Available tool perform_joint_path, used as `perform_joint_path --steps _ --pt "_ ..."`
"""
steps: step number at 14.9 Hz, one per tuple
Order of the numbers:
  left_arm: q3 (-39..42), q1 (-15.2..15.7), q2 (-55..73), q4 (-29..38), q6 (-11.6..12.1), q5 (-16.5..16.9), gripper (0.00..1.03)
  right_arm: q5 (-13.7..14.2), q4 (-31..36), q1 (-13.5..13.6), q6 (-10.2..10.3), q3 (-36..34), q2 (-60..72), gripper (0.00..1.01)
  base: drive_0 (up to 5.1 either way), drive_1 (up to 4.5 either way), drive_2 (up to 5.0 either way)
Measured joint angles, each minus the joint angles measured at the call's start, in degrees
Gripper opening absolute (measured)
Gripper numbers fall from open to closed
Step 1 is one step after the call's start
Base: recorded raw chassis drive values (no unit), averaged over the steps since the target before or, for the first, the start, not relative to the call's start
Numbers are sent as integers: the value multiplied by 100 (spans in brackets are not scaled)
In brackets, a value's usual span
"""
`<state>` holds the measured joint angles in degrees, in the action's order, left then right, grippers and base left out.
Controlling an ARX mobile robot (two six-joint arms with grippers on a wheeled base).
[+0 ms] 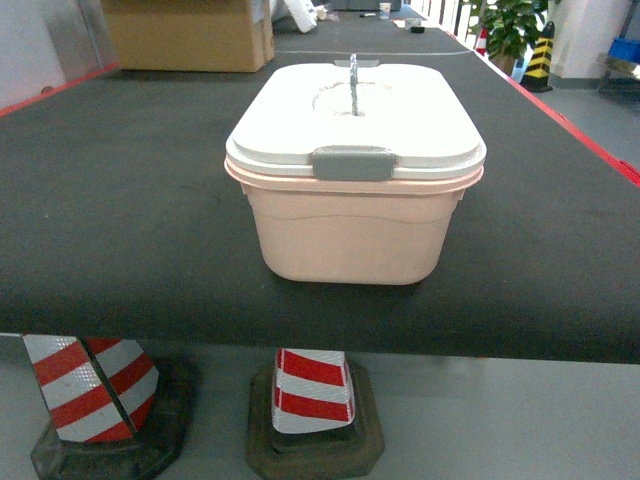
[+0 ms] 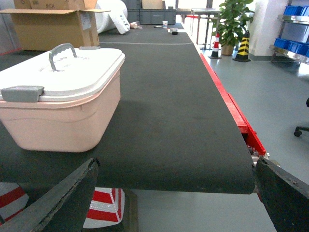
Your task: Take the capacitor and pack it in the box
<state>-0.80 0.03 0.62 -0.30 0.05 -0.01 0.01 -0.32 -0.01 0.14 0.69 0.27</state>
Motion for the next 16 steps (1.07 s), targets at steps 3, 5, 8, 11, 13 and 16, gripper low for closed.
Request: perform_joint_path --steps 3,5,8,11,13,16 --pt "0 0 0 0 -2 0 98 0 0 0 0 0 0 98 0 0 0" --pt "0 0 0 0 -2 0 98 0 0 0 0 0 0 98 0 0 0" --pt "0 0 0 0 -2 0 98 0 0 0 0 0 0 98 0 0 0" --pt "0 0 0 0 -2 0 98 0 0 0 0 0 0 98 0 0 0" --pt "0 0 0 0 0 0 98 0 0 0 0 0 0 98 0 0 0" --pt "0 0 0 0 -2 0 98 0 0 0 0 0 0 98 0 0 0"
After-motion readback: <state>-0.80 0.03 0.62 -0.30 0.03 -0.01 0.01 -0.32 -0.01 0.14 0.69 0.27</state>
